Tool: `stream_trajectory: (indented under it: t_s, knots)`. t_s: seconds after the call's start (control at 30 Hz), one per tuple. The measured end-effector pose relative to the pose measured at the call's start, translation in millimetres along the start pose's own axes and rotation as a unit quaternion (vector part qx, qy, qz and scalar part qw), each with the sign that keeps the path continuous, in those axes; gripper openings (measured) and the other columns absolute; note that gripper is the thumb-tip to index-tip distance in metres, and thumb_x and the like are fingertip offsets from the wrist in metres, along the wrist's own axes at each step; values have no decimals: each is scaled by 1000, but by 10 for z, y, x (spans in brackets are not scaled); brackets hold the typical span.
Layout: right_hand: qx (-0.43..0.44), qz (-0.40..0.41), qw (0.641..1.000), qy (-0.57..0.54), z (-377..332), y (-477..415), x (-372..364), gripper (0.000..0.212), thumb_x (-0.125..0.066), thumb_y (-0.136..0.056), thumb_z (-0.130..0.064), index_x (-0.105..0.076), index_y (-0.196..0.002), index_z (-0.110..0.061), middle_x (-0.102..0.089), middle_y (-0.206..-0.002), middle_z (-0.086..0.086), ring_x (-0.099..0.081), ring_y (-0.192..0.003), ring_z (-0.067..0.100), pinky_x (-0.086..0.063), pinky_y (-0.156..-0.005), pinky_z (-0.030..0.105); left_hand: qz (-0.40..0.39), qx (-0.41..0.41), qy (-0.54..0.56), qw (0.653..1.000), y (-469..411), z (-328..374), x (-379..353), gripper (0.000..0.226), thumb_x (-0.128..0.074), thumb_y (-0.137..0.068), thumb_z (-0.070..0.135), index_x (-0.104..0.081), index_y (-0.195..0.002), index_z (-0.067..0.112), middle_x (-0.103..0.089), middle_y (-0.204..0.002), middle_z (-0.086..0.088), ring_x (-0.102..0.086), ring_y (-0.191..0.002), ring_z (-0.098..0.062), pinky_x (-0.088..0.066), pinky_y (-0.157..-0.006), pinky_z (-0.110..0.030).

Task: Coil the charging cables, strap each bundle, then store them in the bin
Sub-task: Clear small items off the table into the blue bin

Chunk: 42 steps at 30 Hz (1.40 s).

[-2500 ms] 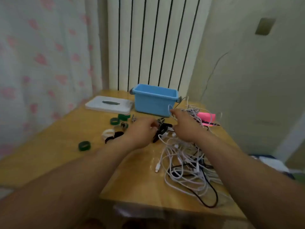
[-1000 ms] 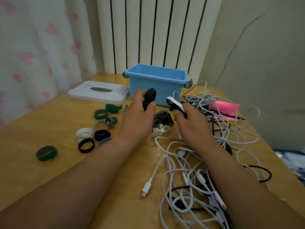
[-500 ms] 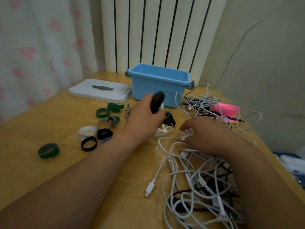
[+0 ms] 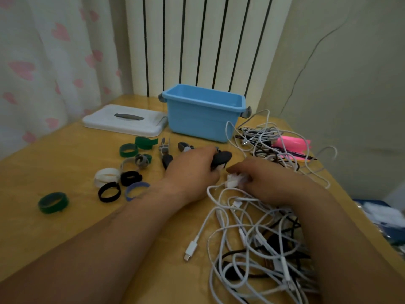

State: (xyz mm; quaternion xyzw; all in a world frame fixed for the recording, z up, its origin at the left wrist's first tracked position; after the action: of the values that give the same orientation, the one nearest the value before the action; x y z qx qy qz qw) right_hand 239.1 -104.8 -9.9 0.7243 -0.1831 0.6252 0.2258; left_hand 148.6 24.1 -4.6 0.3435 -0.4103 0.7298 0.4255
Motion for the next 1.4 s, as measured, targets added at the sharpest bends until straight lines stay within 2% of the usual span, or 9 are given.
stream_trajectory:
  t_s: [0.13, 0.27, 0.5, 0.6, 0.77, 0.97, 1.13, 1.27, 1.4]
  knots:
    - [-24, 179, 980, -88, 58, 3, 211, 15, -63, -102, -42, -68, -113, -34, -68, -107, -8, -64, -98, 18, -54, -87, 45, 101, 71, 249, 961, 24, -129, 232, 20, -69, -104, 38, -62, -119, 27, -66, -102, 10, -64, -92, -8, -52, -73, -29]
    - [-80, 359, 892, -261, 45, 183, 451, 28, -49, -110, -39, -64, -94, -23, -66, -85, -6, -61, -82, 15, -46, -69, 34, 113, 113, 462, 873, 61, -180, 229, 22, -68, -106, 30, -63, -127, 27, -75, -111, 3, -75, -93, -5, -60, -77, -25]
    - [-12, 191, 828, -528, -358, -21, 99, 57, -60, -88, -78, -66, -126, -36, -75, -119, -11, -71, -113, 9, -54, -104, 50, 108, 50, 348, 930, 58, -22, 104, 27, -60, -108, 42, -50, -131, 32, -62, -123, 9, -62, -112, -9, -56, -98, -45]
    - [36, 135, 754, -642, -446, -130, -21, 70, -81, -87, -55, -55, -144, -23, -71, -135, 5, -69, -126, 24, -53, -109, 54, 80, -19, 292, 953, 66, 109, 88, 47, -60, -105, 35, -45, -149, 32, -50, -137, 7, -49, -130, -12, -46, -114, -43]
    - [-3, 111, 628, -770, -443, -156, -59, 46, -61, -105, -34, -57, -144, -12, -71, -133, 17, -70, -123, 32, -57, -99, 51, 16, -31, 226, 973, 11, 185, 45, 62, -53, -90, 48, -47, -151, 37, -55, -135, 13, -42, -135, -13, -37, -118, -54]
    - [-112, 175, 729, -653, -215, -269, 450, 41, -72, -94, -40, -62, -129, -21, -71, -108, 10, -71, -79, 23, -53, -50, 30, 155, 63, 396, 903, 41, -156, 317, 35, -55, -107, 35, -59, -142, 29, -59, -136, 9, -58, -121, -6, -56, -102, -35]
    - [-116, 337, 910, -211, -83, -743, 1489, 64, -79, -83, -53, -48, -130, -23, -61, -116, 4, -63, -95, 28, -53, -67, 38, 281, 162, 284, 902, 71, -628, 484, 17, -58, -99, 29, -56, -116, 31, -56, -115, 12, -55, -114, -13, -56, -97, -45]
    - [-138, 279, 950, -32, 22, -1367, 1680, 82, -80, -81, -56, -41, -143, -20, -59, -133, 14, -57, -98, 31, -46, -78, 40, 289, 164, 236, 913, 96, -638, 552, 19, -56, -101, 18, -55, -114, 31, -54, -114, 14, -51, -116, -14, -51, -103, -47]
    - [-148, 193, 969, -50, 44, -1629, 1561, 125, -82, -75, -71, -16, -167, -20, -42, -162, 17, -51, -139, 38, -49, -107, 50, 286, 159, 231, 916, 83, -681, 584, 25, -51, -103, 9, -60, -120, 25, -55, -118, 11, -53, -120, -17, -51, -105, -47]
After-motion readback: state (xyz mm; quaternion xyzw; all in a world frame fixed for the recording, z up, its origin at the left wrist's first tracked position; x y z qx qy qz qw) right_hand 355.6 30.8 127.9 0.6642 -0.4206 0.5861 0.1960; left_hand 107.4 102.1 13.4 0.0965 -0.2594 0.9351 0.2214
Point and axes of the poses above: each hand's wrist, its own y-axis away from the middle knuckle, its own x-axis out of the back of the hand, z = x × y, the point moved 8 cm from there along -y, towards the middle knuckle
